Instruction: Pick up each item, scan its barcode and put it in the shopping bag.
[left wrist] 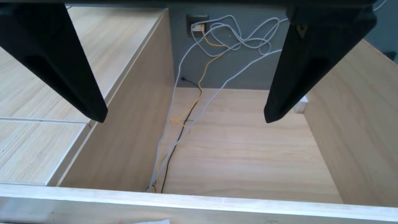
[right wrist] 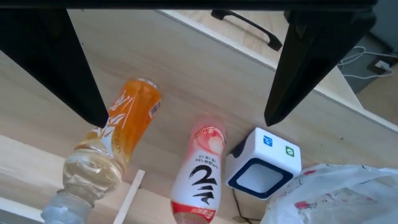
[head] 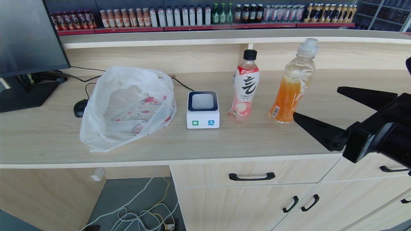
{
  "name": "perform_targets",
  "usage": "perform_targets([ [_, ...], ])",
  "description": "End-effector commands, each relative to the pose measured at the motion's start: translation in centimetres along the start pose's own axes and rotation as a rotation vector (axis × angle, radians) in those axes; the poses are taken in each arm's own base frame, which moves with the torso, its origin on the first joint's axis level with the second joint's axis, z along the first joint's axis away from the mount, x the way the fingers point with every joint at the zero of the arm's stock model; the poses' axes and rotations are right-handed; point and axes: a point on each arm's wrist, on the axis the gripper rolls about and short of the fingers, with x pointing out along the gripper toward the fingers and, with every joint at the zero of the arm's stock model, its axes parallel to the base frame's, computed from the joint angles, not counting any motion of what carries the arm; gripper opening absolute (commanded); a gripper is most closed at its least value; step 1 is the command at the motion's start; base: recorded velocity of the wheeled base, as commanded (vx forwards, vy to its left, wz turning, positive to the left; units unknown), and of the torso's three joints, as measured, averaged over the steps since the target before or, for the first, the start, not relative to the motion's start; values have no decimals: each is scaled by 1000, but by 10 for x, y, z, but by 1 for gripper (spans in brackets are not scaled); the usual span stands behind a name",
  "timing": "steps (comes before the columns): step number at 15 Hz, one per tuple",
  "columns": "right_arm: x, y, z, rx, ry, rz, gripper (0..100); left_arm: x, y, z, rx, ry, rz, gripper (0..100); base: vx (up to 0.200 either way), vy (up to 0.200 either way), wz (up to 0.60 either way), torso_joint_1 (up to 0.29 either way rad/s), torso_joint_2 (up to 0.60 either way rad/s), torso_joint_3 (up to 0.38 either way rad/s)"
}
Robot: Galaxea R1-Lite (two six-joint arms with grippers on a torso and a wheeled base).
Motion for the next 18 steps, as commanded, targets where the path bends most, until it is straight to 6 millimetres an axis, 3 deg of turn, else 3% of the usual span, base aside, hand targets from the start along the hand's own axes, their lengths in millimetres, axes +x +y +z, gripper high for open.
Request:
perform_targets([
  [1, 21, 11, -10, -16, 3, -7, 100, 0, 0, 0, -1, 0, 0, 100, 0, 0, 0, 0, 0, 0],
  [3, 29, 14, -11, -8, -27, -16, 100, 0, 0, 0, -1, 0, 0, 100, 0, 0, 0, 0, 0, 0],
  [5, 48, 30, -19, 20, -93, -25, 100, 0, 0, 0, -1, 0, 0, 100, 0, 0, 0, 0, 0, 0],
  [12, 61, 37, -25, 116, -58, -159, 100, 0, 0, 0, -1, 0, 0, 100, 0, 0, 0, 0, 0, 0],
  [18, 100, 48, -33, 152, -28, -191, 100, 0, 0, 0, -1, 0, 0, 100, 0, 0, 0, 0, 0, 0],
])
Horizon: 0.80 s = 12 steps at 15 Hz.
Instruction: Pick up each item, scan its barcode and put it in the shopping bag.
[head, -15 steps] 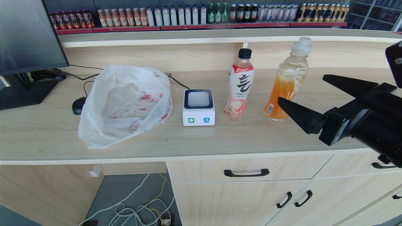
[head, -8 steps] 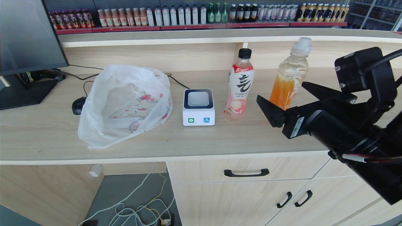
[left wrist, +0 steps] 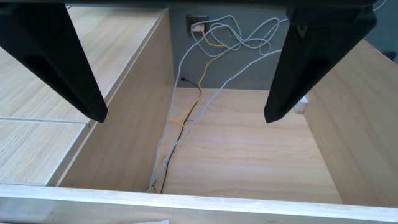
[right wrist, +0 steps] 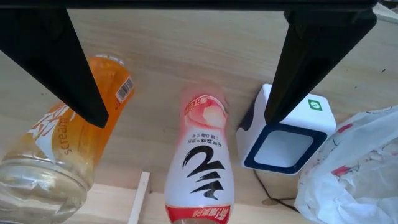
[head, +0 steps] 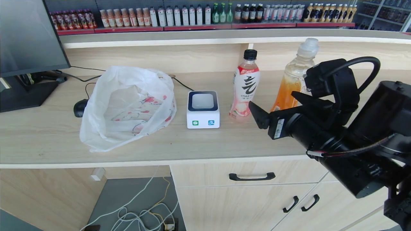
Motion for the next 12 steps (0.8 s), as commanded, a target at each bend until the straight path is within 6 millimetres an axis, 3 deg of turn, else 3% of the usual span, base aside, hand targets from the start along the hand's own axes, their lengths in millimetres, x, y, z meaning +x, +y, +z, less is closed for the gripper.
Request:
perform_targets([
  [1, 24, 11, -7, 36, 4, -16, 100, 0, 0, 0, 1, 0, 0, 100, 0, 0, 0, 0, 0, 0],
  [5, 54, 32, -25, 86, -83, -50, 100, 0, 0, 0, -1, 0, 0, 100, 0, 0, 0, 0, 0, 0],
  [12, 65, 31, -37, 66, -94, -67, 100, 0, 0, 0, -1, 0, 2, 100, 0, 0, 0, 0, 0, 0],
])
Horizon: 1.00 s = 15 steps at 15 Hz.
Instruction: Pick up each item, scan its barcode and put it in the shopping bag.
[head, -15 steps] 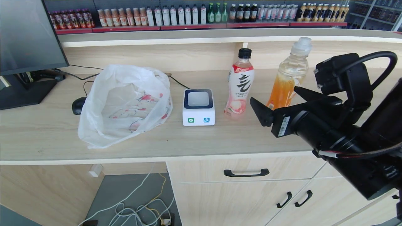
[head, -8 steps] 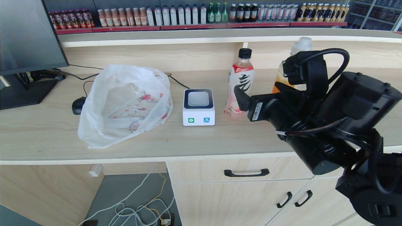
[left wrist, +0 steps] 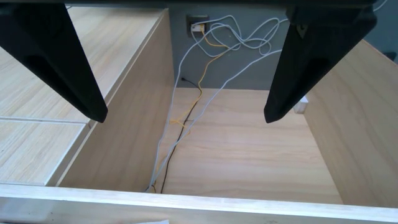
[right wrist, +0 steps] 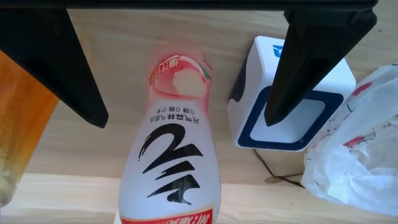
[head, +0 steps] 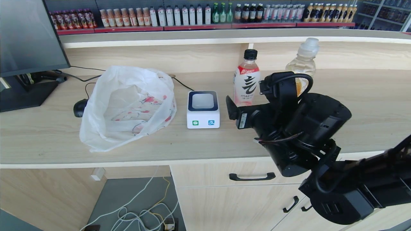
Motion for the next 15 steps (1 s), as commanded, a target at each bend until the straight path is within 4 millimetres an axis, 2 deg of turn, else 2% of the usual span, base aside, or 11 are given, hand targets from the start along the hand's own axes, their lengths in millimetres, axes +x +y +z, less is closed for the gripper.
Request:
perform_targets([
  [1, 7, -9, -4, -9, 4, -20, 100, 0, 0, 0, 1, 0, 0, 100, 0, 0, 0, 0, 0, 0],
  [3, 14, -21, -4, -16, -7, -20, 100, 0, 0, 0, 0, 0, 0, 100, 0, 0, 0, 0, 0, 0],
  [10, 23, -13, -11, -18, -19, 71, 100, 0, 0, 0, 0, 0, 0, 100, 0, 0, 0, 0, 0, 0],
  [15, 33, -13, -10, -13, -38, 50, 100, 0, 0, 0, 0, 0, 2, 100, 0, 0, 0, 0, 0, 0],
])
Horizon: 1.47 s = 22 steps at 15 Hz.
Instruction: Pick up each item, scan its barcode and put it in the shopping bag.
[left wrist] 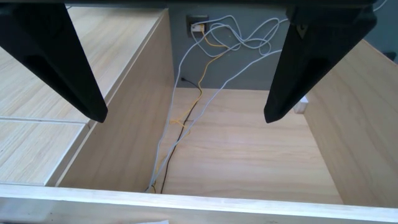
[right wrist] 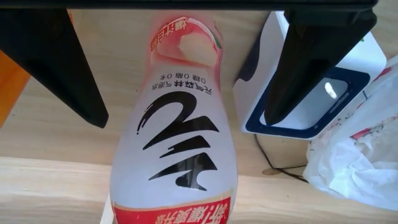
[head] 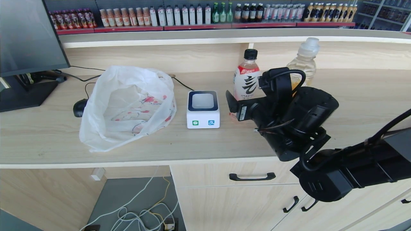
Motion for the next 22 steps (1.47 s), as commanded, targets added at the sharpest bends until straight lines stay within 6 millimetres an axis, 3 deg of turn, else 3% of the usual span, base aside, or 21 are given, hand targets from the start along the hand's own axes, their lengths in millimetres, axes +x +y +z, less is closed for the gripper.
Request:
perform_targets([
  [1, 2, 0, -5, -5, 8, -4, 100, 0, 0, 0, 0, 0, 2, 100, 0, 0, 0, 0, 0, 0],
  [7, 19, -1, 1, 12, -41, -31, 100, 0, 0, 0, 0, 0, 0, 100, 0, 0, 0, 0, 0, 0],
  [13, 45, 3, -10, 21, -74, -52, 100, 0, 0, 0, 0, 0, 0, 100, 0, 0, 0, 0, 0, 0],
  [22, 47, 0, -14, 16, -67, -60, 100, 0, 0, 0, 0, 0, 0, 100, 0, 0, 0, 0, 0, 0],
])
